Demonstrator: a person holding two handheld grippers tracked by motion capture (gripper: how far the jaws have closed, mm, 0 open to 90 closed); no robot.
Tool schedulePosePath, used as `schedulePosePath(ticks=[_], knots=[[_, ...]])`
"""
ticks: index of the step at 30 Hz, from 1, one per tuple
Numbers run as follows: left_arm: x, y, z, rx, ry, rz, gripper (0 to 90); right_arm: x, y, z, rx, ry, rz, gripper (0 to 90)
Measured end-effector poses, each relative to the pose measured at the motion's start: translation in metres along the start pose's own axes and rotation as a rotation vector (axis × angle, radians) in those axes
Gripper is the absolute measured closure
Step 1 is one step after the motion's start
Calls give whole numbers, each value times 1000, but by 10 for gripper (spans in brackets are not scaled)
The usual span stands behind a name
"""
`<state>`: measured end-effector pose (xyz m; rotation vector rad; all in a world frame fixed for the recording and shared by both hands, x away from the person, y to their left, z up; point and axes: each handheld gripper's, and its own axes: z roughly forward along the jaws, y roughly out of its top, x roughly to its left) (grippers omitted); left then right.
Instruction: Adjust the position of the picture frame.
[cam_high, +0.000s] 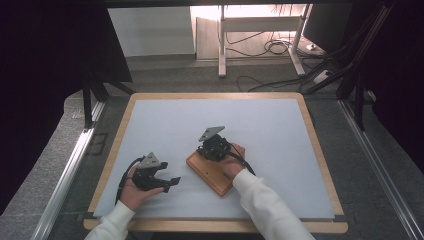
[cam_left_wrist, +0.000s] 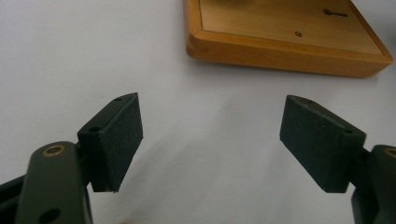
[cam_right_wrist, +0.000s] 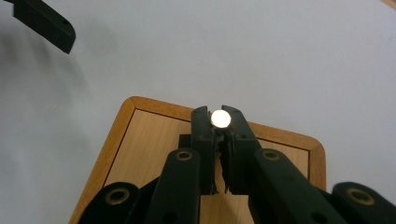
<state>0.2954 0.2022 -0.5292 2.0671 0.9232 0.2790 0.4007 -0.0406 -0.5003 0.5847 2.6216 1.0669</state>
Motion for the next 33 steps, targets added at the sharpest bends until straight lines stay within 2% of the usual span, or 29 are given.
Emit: schedulePosePath(ticks=[11,12,13,15,16,17,19,20,22,23,24,27,28,29,30,31,33], knots=[[0,0,1,5,2,4,211,-2,1,15,13,-3,1,848],[0,0,1,5,3,5,211,-3,-1,17,0,0,3,835],[0,-1,1,4,3,5,211,-3,-1,17,-9,-4,2,782],[0,-1,1,2,5,7,209,-3,-2,12,-27,-18,13,579],[0,-1,1,2,5,7,207,-3,-2,12,-27,-18,13,579],[0,-1,0,1,6,6,207,-2,-3,8,-33,-43,15,530],[0,-1,0,-1,7,6,206,-3,-7,-4,-58,-52,30,466],[0,-1,0,0,10,6,206,-6,-15,-23,-91,-62,63,436],[0,-1,0,1,13,8,206,-8,-18,-29,-96,-63,75,436],[0,-1,1,0,16,8,206,-11,-22,-38,-99,-66,90,442],[0,-1,1,0,16,7,206,-16,-34,-54,-92,-84,104,470],[-2,-1,2,3,20,12,204,-21,-47,-69,-77,-118,129,470],[-2,-1,2,2,22,14,202,-27,-63,-80,-67,-143,162,496],[-2,-1,2,1,24,15,201,-30,-70,-85,-66,-148,178,513],[-2,-1,2,1,24,15,201,-30,-70,-85,-66,-148,178,513],[-2,-1,2,-1,28,11,200,-35,-85,-92,-67,-143,208,582],[-2,-1,2,-3,32,10,200,-36,-92,-95,-69,-137,222,617]])
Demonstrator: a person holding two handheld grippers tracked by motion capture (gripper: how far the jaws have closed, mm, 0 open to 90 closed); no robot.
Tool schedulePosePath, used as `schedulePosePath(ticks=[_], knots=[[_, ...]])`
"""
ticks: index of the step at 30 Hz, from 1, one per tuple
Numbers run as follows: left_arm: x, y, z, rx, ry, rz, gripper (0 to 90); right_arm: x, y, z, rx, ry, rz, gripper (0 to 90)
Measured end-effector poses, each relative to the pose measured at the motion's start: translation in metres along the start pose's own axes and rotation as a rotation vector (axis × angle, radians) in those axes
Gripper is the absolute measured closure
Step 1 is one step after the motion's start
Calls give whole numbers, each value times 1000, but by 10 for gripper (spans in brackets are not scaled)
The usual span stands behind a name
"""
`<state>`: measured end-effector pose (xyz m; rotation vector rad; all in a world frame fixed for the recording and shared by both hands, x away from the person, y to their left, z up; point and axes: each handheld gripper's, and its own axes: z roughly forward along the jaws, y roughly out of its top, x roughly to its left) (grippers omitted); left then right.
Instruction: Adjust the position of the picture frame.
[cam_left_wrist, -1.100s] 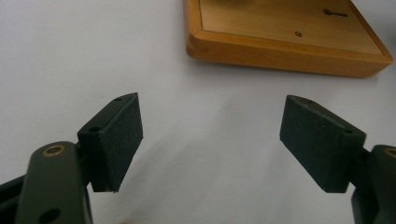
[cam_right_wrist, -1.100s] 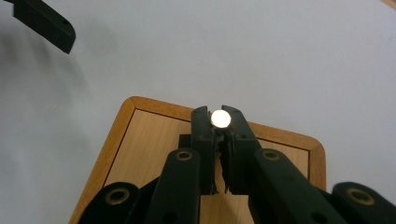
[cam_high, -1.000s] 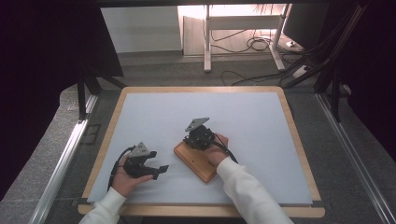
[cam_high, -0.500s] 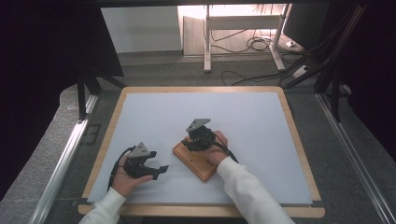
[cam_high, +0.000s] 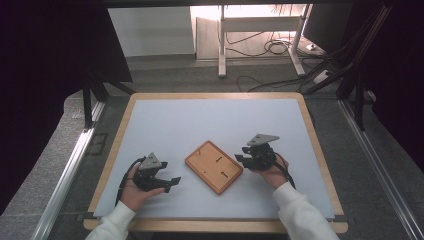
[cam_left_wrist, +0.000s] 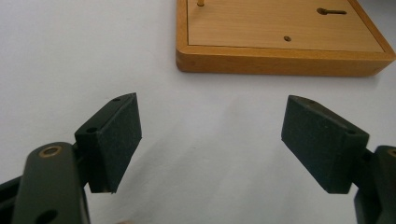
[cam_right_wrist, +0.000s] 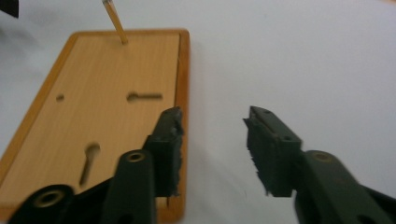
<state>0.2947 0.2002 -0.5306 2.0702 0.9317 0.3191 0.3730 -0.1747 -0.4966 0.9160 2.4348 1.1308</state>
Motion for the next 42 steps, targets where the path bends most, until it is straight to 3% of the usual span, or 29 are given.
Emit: schedulePosePath(ticks=[1,2,5,9,11,25,30,42], knots=[[0,0,0,-3,1,-4,200,-3,-5,-2,12,-2,7,664],[1,0,-1,-16,-1,-17,197,-8,-12,-3,46,-2,13,775],[1,0,-2,-23,0,-26,195,-12,-14,-1,72,-8,6,900],[2,0,-3,-25,2,-28,195,-12,-16,5,96,18,-7,900],[2,0,-3,-26,2,-28,194,-7,-16,10,111,37,-36,900],[3,-1,-2,-24,4,-24,194,0,-18,16,148,49,-93,900],[3,0,-3,-33,-5,-25,191,2,-21,13,148,70,-64,900],[5,-1,-5,-36,1,-32,191,40,-23,10,185,138,-93,900]])
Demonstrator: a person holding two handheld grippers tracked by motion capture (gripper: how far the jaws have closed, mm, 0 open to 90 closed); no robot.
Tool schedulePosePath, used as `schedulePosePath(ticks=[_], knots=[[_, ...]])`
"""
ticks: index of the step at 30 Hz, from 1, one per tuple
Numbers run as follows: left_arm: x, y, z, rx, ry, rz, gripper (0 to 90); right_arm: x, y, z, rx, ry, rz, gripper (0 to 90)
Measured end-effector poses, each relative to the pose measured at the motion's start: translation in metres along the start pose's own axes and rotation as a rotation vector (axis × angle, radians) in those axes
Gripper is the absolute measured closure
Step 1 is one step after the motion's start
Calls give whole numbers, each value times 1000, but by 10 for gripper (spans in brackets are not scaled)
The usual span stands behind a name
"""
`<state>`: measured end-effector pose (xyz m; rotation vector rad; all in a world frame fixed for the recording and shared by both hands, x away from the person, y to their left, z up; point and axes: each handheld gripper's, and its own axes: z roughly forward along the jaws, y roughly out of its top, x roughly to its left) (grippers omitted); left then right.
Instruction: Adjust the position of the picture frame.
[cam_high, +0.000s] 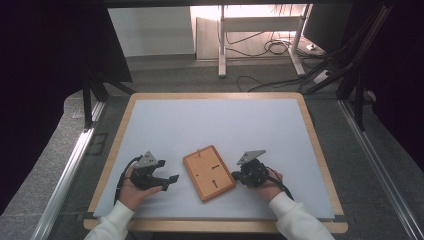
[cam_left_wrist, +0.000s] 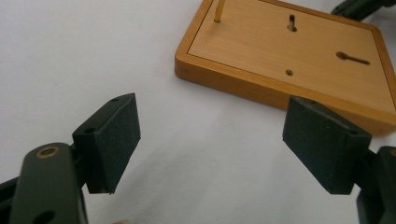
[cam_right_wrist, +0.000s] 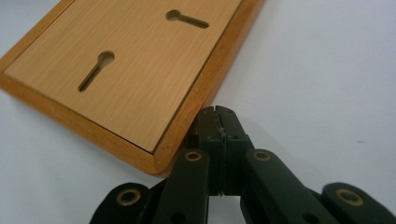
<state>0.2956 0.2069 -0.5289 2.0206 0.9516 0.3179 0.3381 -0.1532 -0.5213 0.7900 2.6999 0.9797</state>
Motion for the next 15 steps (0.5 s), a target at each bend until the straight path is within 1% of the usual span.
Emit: schedulePosePath(ticks=[3,4,5,6,7,8,9,15], knots=[[0,0,0,0,0,-1,191,10,-1,0,3,10,-21,900],[0,0,0,0,0,-1,191,10,-1,0,3,10,-21,900],[0,0,0,1,0,-5,191,18,-2,-1,5,17,-29,900],[0,0,1,2,0,-3,191,21,-3,-1,6,22,-34,900],[0,0,1,2,0,-3,191,21,-3,-1,6,22,-34,900],[-1,0,1,2,0,-2,191,24,-3,-2,8,29,-38,900],[-1,0,0,2,0,-2,191,29,-5,-4,13,34,-53,900],[0,0,0,1,0,-2,191,37,-13,-10,23,54,-64,900]])
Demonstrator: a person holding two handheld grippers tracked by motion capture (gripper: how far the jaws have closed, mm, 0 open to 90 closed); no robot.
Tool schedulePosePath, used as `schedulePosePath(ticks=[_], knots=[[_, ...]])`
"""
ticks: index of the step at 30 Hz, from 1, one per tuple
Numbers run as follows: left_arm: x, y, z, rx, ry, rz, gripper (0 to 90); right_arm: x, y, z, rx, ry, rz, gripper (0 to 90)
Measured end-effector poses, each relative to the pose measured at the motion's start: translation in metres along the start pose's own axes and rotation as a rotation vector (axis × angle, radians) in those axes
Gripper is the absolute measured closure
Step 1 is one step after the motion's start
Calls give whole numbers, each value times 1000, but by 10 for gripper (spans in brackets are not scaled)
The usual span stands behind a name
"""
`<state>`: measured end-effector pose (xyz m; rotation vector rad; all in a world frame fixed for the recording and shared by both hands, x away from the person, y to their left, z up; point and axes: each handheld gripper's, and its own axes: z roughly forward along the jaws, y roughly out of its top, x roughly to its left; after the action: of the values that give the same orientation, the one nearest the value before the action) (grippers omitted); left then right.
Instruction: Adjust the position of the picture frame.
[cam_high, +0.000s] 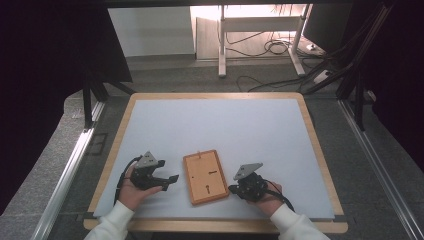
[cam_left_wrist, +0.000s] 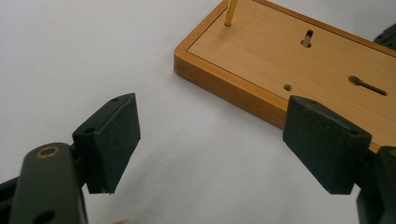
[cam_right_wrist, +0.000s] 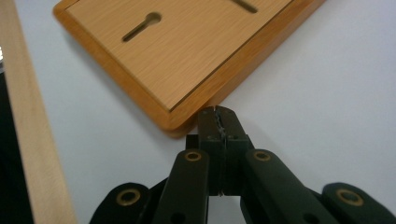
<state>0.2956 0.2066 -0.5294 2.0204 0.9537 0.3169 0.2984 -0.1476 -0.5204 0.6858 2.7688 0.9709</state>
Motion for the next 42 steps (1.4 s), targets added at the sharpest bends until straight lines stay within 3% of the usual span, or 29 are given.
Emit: schedulePosePath(ticks=[19,26,29,33,42], knots=[[-1,0,1,6,4,3,191,34,11,16,-24,50,-31,900],[0,0,0,0,3,2,191,19,7,6,-58,27,-11,900],[1,-1,0,-3,4,-1,191,3,-1,-6,-97,-30,-12,900],[0,0,-1,1,4,3,193,-17,-9,-17,-108,-85,36,899],[1,0,-1,3,-4,-8,205,-37,-31,-36,-140,-146,118,892]])
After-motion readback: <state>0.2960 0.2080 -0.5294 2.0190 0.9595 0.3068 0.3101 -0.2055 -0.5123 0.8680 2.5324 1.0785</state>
